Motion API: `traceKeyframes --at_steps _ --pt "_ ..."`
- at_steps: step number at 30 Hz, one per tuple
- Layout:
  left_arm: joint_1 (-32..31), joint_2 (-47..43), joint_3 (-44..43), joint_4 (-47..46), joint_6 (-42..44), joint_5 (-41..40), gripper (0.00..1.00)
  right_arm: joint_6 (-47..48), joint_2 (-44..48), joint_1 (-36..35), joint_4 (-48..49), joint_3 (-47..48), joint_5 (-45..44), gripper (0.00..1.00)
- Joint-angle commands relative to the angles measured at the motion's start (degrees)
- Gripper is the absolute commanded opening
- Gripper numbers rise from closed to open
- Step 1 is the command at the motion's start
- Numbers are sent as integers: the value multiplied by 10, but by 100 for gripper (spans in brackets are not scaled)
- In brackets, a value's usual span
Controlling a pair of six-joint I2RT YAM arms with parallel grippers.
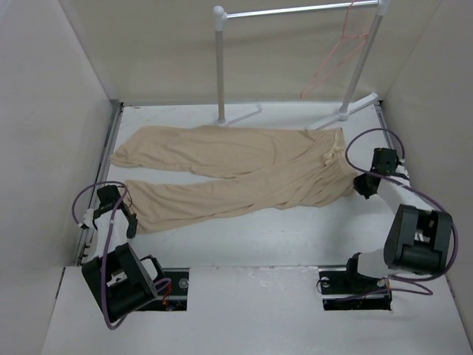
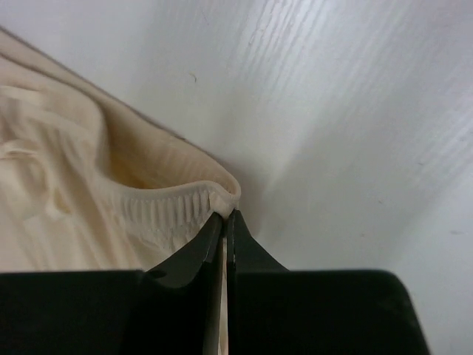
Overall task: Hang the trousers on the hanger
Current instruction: Flatten out the trousers at the center of the board.
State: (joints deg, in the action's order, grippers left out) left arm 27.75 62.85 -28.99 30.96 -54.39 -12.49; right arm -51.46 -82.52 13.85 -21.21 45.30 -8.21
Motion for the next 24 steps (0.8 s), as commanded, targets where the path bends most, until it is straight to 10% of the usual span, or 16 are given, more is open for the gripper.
traceKeyframes --at_steps 1,9,24 --pt "-18 -4 -3 -9 -23 -2 3 -4 95 25 -31 -18 -23 1" --pt "-42 27 -55 29 -10 -42 0 18 206 91 -111 -67 -28 1" --pt "-62 -37 -161 208 77 -190 0 -39 120 200 -140 -23 -22 7"
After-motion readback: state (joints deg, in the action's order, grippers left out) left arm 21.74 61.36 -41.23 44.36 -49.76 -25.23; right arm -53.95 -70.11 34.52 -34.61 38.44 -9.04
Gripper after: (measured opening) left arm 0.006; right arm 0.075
